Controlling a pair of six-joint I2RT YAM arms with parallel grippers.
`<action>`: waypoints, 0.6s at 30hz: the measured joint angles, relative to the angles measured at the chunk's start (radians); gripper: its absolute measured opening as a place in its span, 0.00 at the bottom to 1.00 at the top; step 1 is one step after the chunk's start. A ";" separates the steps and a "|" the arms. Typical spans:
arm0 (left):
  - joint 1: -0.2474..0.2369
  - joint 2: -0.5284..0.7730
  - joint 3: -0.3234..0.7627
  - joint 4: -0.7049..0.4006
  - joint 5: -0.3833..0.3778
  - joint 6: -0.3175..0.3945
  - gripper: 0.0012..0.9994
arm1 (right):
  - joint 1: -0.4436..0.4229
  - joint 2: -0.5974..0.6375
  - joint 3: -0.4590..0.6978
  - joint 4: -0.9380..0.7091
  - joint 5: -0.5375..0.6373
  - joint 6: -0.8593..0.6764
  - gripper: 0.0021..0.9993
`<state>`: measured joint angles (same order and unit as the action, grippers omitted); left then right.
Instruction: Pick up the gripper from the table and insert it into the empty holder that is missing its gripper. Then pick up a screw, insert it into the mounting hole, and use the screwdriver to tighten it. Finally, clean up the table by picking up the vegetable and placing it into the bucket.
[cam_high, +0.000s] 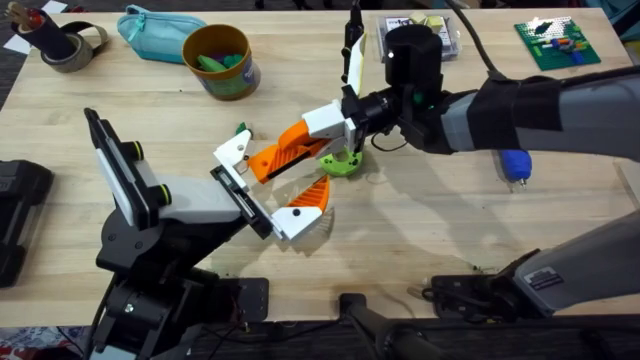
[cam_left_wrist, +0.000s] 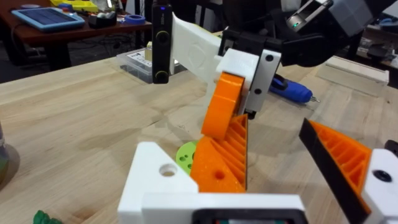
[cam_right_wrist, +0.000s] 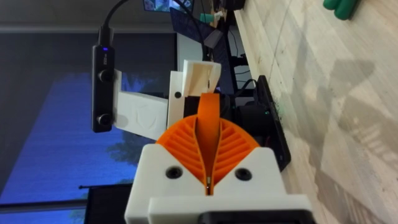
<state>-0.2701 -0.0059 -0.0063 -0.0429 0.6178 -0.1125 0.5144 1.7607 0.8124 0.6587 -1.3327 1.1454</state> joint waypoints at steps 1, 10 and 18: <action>0.002 0.005 0.010 -0.005 -0.008 0.000 0.99 | -0.001 0.004 0.003 -0.002 -0.001 0.000 0.02; 0.004 0.006 0.011 -0.007 -0.009 -0.001 0.99 | -0.033 0.011 -0.002 0.145 -0.037 0.112 0.02; 0.004 0.006 0.011 -0.009 0.001 -0.001 0.99 | -0.043 0.011 -0.002 0.149 -0.064 0.198 0.02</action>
<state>-0.2657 -0.0002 0.0048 -0.0521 0.6185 -0.1131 0.4709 1.7721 0.8104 0.8082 -1.3966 1.3438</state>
